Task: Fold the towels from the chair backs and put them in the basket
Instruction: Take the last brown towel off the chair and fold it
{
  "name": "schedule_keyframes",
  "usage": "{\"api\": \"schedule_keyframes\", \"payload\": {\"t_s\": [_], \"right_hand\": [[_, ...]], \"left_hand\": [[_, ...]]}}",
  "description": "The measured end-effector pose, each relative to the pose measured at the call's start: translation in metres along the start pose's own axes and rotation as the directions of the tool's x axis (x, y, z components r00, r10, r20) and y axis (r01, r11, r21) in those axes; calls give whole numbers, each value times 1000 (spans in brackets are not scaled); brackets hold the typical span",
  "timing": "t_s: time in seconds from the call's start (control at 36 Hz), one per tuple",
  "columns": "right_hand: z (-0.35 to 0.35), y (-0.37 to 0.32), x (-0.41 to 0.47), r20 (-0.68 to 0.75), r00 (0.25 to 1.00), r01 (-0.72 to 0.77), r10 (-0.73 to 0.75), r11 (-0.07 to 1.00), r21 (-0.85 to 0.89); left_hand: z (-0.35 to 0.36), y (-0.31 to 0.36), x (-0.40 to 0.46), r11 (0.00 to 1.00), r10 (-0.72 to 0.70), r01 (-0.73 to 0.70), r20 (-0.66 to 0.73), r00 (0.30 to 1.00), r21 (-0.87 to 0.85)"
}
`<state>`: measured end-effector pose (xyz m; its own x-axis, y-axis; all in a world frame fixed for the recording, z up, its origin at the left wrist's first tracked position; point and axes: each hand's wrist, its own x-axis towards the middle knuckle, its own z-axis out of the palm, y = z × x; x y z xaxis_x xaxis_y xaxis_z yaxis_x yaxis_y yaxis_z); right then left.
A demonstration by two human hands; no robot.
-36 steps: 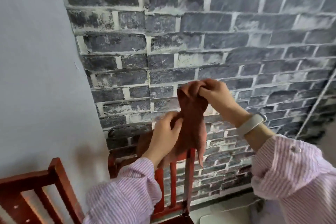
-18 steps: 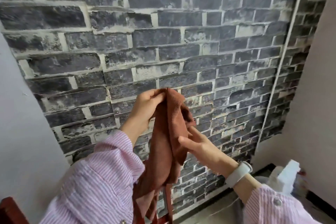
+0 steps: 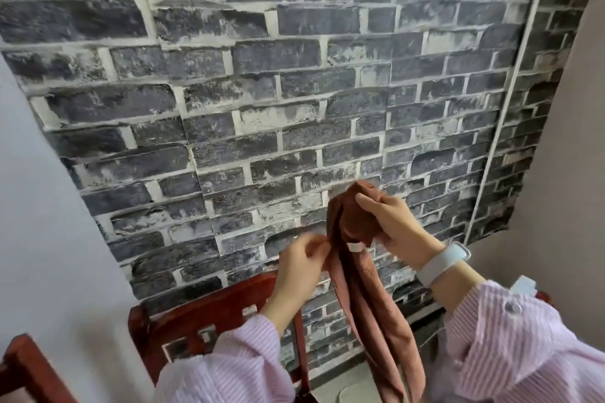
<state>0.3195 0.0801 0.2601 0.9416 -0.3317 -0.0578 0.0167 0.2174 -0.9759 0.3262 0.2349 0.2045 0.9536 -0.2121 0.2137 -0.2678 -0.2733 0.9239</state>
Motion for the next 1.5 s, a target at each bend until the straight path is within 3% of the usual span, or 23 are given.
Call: {"api": "schedule_keyframes", "payload": {"t_s": [0.08, 0.17, 0.28, 0.39, 0.5, 0.61, 0.69, 0.75, 0.81, 0.92, 0.97, 1.08, 1.25, 1.42, 1.5], "right_hand": [[-13, 6, -6, 151, 985, -102, 88, 991, 89], [-32, 23, -11, 213, 963, -189, 165, 977, 95], [-58, 46, -19, 322, 929, -215, 180, 973, 78], [-81, 61, -16, 192, 964, -172, 186, 981, -88], [-99, 67, -16, 46, 998, -23, 50, 889, -457], [-111, 81, -7, -18, 994, 59, -109, 657, -751], [-114, 94, -1, 1, 993, 63, -114, 538, -841], [-113, 100, 1, -17, 995, 36, -101, 496, -868], [-112, 103, 1, -57, 992, 10, -114, 518, -855], [-107, 102, -6, -62, 993, 22, -96, 693, -721], [-107, 100, -9, 19, 999, 34, -31, 677, -735], [-111, 100, -5, 82, 997, 63, 11, 543, -838], [-106, 95, -3, 1, 994, 47, -107, 428, -903], [-112, 95, -1, 5, 1000, 10, -16, 326, -945], [-113, 102, 1, -16, 999, -25, 29, 350, -936]], "left_hand": [[1, 3, 6, 998, 55, -56, -20, 998, -9], [3, 3, 11, 994, 106, -106, -7, 994, 37], [6, 6, 14, 960, 204, -189, -57, 977, 205], [1, -8, 19, 919, 215, -170, -90, 973, 356], [-13, -25, 24, 896, 152, -92, -104, 983, 435], [-29, -36, 23, 954, -16, 24, -30, 999, 298], [-39, -40, 16, 984, -176, 171, 137, 975, 52], [-45, -45, 12, 977, -197, 212, 245, 949, -37], [-49, -52, 8, 971, -200, 228, 286, 937, -69], [-55, -68, 5, 962, -214, 247, 238, 947, -119], [-55, -72, 3, 977, -184, 204, 232, 955, -68], [-50, -70, 0, 980, -102, 74, 151, 983, 182], [-50, -67, 3, 923, -13, -17, 77, 997, 385], [-59, -79, 9, 834, 108, -98, 12, 994, 544], [-60, -87, 9, 831, 163, -115, -41, 986, 545]]}}
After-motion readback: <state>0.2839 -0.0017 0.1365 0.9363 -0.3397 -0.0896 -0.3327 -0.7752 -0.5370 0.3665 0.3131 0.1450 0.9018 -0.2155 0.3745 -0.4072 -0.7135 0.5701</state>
